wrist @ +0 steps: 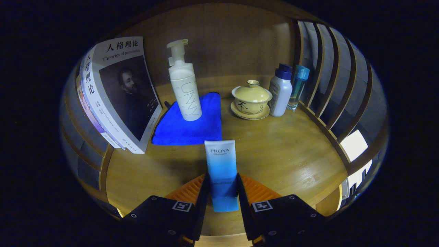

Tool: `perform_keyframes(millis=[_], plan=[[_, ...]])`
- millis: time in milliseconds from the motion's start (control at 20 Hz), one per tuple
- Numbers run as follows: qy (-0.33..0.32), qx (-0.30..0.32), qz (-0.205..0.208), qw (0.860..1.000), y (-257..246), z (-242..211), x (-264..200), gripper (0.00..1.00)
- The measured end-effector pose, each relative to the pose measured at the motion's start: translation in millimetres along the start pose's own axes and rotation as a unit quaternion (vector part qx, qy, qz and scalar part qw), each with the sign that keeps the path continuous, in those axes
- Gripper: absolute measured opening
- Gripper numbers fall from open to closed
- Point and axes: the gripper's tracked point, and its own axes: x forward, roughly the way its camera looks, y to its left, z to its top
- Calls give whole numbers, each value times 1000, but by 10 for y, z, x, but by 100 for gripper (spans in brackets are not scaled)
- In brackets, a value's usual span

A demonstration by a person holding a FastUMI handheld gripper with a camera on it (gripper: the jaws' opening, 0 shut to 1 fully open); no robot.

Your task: Pull open the drawer, take out the items inside it, and place them on the countertop above the cabinet.

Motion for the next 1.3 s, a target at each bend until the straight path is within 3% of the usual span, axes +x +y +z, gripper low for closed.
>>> perform_keyframes(millis=[100, 250, 550, 1000, 1300], plan=[[-21, 4, 13, 1000, 43, 96, -59, 54], [-57, 8, 28, 998, 48, 212, -298, 95], [-162, 45, 68, 983, 3, 333, -982, 94], [-239, 57, 50, 968, -421, -30, -1750, 96], [-297, 52, 55, 952, -405, -307, -2168, 96]])
